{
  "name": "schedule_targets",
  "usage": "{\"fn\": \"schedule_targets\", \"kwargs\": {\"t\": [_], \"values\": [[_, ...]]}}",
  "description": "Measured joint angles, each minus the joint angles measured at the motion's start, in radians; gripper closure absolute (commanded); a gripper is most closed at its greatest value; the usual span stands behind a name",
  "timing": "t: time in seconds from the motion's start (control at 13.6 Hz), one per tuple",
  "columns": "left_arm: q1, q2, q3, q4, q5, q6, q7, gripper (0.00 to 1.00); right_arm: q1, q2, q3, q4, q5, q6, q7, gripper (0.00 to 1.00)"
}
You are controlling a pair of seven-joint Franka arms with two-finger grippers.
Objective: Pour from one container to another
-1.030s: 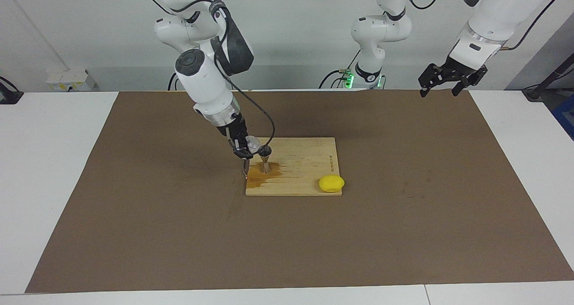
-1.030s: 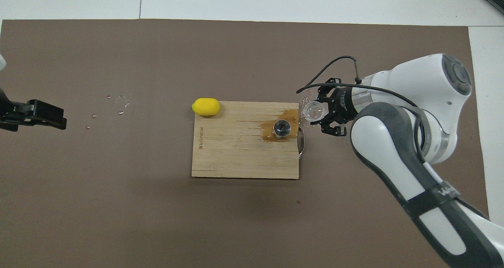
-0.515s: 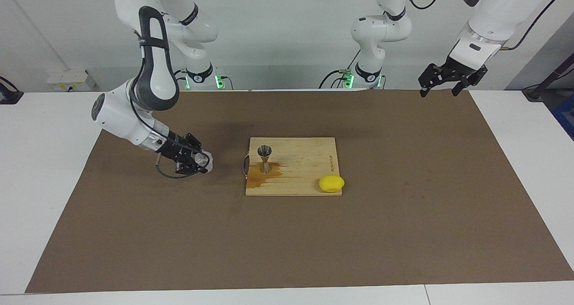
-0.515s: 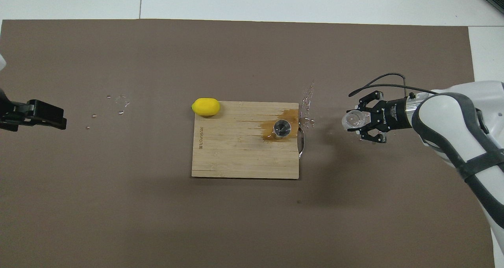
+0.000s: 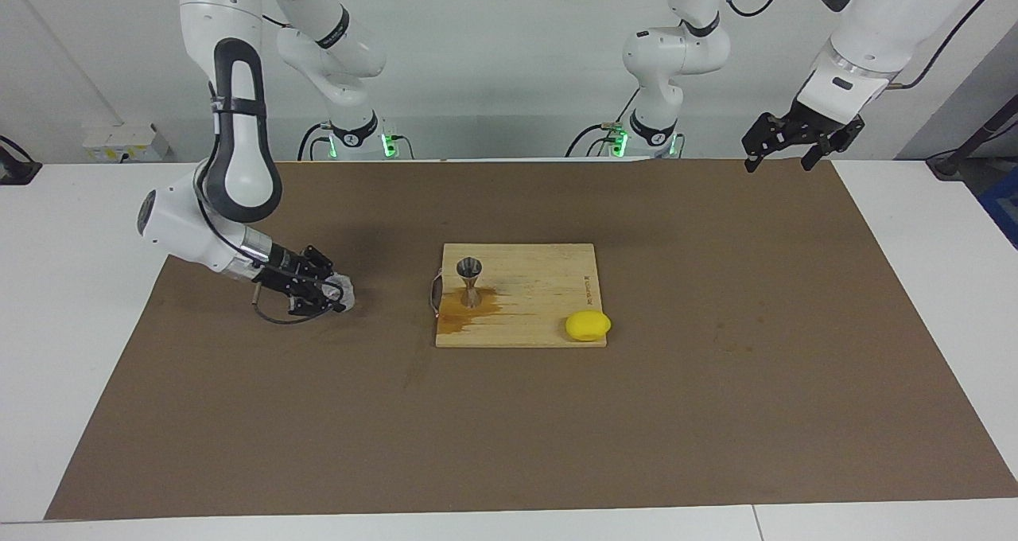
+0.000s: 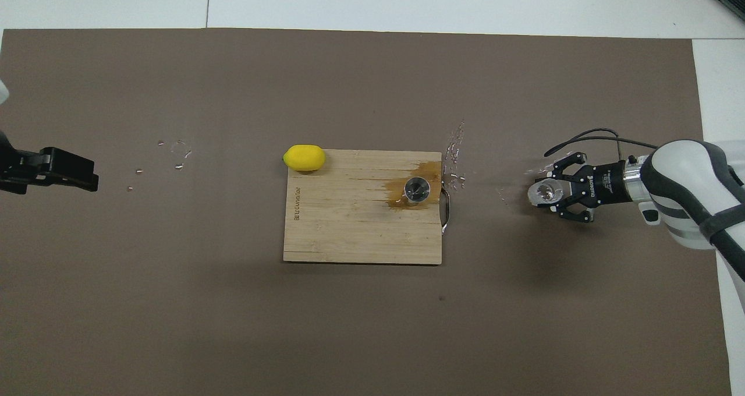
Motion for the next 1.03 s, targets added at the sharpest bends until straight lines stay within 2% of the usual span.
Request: {"fn": "schedule_targets", "kwargs": {"t": [0.07, 0.59, 0.88, 1.03], "values": [[0.000, 0.000, 0.000, 0.000, 0.000, 0.000, 0.000, 0.00, 0.001, 0.000, 0.001, 0.000, 0.000, 0.000, 0.000, 0.00], [0.000, 0.000, 0.000, 0.000, 0.000, 0.000, 0.000, 0.00, 0.004, -0.021, 0.001, -0.003, 0.000, 0.008, 0.002, 0.00], [0.000, 0.000, 0.000, 0.000, 0.000, 0.000, 0.000, 0.00, -0.004, -0.120, 0.000, -0.006, -0.003, 0.008, 0.002, 0.00], [0.000, 0.000, 0.000, 0.000, 0.000, 0.000, 0.000, 0.00, 0.001, -0.178, 0.005, -0.012, -0.076, 0.006, -0.013, 0.00]]}}
